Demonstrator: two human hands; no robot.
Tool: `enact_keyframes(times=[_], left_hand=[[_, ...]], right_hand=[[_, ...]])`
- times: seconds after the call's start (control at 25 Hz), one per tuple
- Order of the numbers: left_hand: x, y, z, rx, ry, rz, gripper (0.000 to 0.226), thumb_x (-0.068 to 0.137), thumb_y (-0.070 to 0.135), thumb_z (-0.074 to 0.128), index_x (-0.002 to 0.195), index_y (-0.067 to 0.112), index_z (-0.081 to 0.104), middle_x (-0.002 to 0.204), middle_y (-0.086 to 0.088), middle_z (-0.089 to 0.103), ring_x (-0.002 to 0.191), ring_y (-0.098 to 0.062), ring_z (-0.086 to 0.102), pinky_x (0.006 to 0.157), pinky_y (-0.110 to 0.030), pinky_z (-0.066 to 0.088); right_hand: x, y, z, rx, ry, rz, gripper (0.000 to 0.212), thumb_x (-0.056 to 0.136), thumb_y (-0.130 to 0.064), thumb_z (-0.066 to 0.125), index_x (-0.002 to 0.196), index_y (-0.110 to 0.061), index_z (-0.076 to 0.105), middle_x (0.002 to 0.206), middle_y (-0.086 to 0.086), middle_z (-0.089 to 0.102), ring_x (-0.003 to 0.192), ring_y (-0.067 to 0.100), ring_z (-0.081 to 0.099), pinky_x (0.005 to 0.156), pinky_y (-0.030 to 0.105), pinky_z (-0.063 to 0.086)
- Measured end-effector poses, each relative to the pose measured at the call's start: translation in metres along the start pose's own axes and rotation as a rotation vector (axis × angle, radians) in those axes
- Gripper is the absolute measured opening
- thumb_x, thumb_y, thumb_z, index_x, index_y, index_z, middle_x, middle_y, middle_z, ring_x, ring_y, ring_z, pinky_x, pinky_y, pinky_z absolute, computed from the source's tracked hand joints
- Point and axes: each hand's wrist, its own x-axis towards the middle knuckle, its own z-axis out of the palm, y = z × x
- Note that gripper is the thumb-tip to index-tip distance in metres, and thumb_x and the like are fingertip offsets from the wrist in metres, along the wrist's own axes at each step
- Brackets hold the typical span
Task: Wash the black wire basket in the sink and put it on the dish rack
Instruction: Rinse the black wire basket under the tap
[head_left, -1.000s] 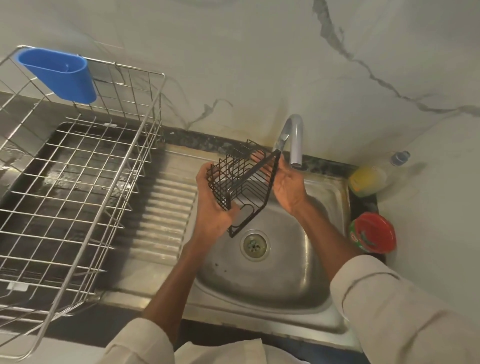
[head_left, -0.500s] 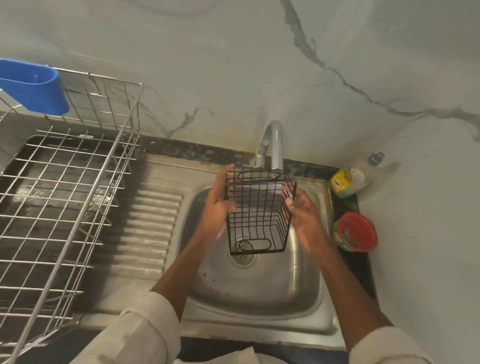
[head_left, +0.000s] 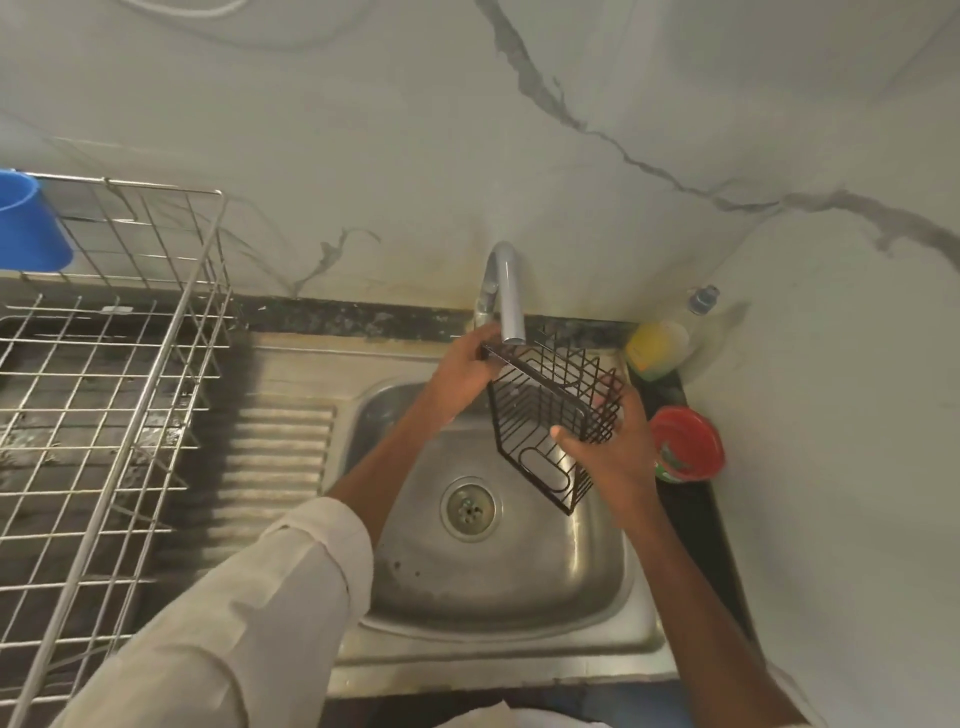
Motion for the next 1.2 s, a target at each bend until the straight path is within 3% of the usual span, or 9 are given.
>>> enact_keyframes(times=[0.16, 0.28, 0.4, 0.52, 0.68, 0.84, 0.92, 1.08, 1.2], left_hand=[[-0.028, -0.021, -0.012, -0.123, 0.110, -0.078, 0.038, 0.100, -0.002, 0.065, 0.117, 0.032, 0.073, 0.116, 0.009, 0.079, 0.117, -0.011, 0.071, 0.114, -0.046, 0.051], [-0.054, -0.047, -0.021, -0.132, 0.119, -0.115, 0.038, 0.104, 0.003, 0.059, 0.122, 0.034, 0.070, 0.115, 0.022, 0.078, 0.114, 0.002, 0.069, 0.118, -0.044, 0.047], [-0.069, -0.064, -0.023, -0.103, 0.103, -0.116, 0.044, 0.104, 0.006, 0.061, 0.139, 0.033, 0.067, 0.129, 0.021, 0.074, 0.128, -0.003, 0.064, 0.122, -0.048, 0.042], [-0.074, -0.054, -0.024, -0.049, 0.098, -0.058, 0.060, 0.096, -0.011, 0.062, 0.138, 0.031, 0.059, 0.120, 0.015, 0.075, 0.111, 0.010, 0.068, 0.104, -0.025, 0.053], [-0.086, -0.059, -0.040, 0.138, 0.118, 0.081, 0.074, 0.085, -0.017, 0.072, 0.149, 0.013, 0.052, 0.126, 0.017, 0.065, 0.113, 0.017, 0.061, 0.098, -0.012, 0.052], [-0.106, -0.092, -0.045, 0.123, 0.295, 0.119, 0.095, 0.074, 0.003, 0.090, 0.148, 0.041, 0.045, 0.140, 0.013, 0.061, 0.130, -0.004, 0.061, 0.112, -0.038, 0.053], [-0.115, -0.101, -0.041, 0.069, 0.366, 0.124, 0.099, 0.068, 0.012, 0.097, 0.148, 0.036, 0.044, 0.141, 0.009, 0.060, 0.132, -0.010, 0.061, 0.112, -0.047, 0.053], [-0.123, -0.097, -0.033, -0.067, 0.406, 0.092, 0.095, 0.069, 0.028, 0.101, 0.148, 0.034, 0.048, 0.142, 0.014, 0.064, 0.133, -0.008, 0.062, 0.109, -0.043, 0.055], [-0.115, -0.086, -0.027, -0.163, 0.345, 0.043, 0.081, 0.078, 0.018, 0.096, 0.146, 0.030, 0.055, 0.137, 0.015, 0.069, 0.124, -0.003, 0.067, 0.102, -0.030, 0.059]], right_hand=[[-0.014, -0.002, 0.019, 0.040, -0.019, 0.008, 0.090, 0.066, -0.023, 0.096, 0.141, -0.039, 0.049, 0.129, -0.021, 0.062, 0.118, -0.002, 0.062, 0.101, 0.035, 0.056], [-0.022, -0.007, 0.029, 0.141, -0.094, 0.042, 0.081, 0.069, -0.020, 0.096, 0.136, -0.041, 0.054, 0.127, -0.015, 0.068, 0.120, 0.003, 0.064, 0.100, 0.040, 0.057], [-0.023, -0.006, 0.027, 0.278, -0.138, 0.074, 0.077, 0.074, -0.009, 0.091, 0.137, -0.037, 0.055, 0.131, -0.008, 0.068, 0.125, 0.011, 0.063, 0.103, 0.048, 0.055], [-0.010, 0.003, 0.018, 0.370, -0.304, 0.079, 0.082, 0.080, 0.011, 0.077, 0.144, -0.034, 0.051, 0.139, 0.005, 0.063, 0.132, 0.028, 0.059, 0.108, 0.059, 0.048], [0.023, -0.013, 0.026, 0.333, -0.517, 0.088, 0.087, 0.084, 0.023, 0.063, 0.143, -0.040, 0.053, 0.134, 0.009, 0.065, 0.122, 0.023, 0.064, 0.102, 0.040, 0.054], [0.055, -0.037, 0.055, 0.176, -0.582, 0.097, 0.070, 0.086, 0.020, 0.063, 0.133, -0.032, 0.064, 0.127, 0.004, 0.070, 0.115, 0.021, 0.066, 0.097, 0.038, 0.058], [0.063, -0.043, 0.071, 0.123, -0.595, 0.068, 0.054, 0.087, 0.013, 0.067, 0.131, -0.020, 0.066, 0.123, 0.001, 0.072, 0.119, 0.021, 0.066, 0.098, 0.037, 0.058], [0.059, -0.047, 0.072, 0.118, -0.521, 0.045, 0.044, 0.092, -0.001, 0.070, 0.128, -0.025, 0.069, 0.120, -0.009, 0.074, 0.111, 0.002, 0.067, 0.094, 0.024, 0.052], [0.046, -0.037, 0.049, 0.113, -0.451, 0.062, 0.037, 0.094, -0.012, 0.071, 0.128, -0.026, 0.069, 0.114, -0.018, 0.075, 0.104, -0.009, 0.066, 0.099, 0.029, 0.049]])
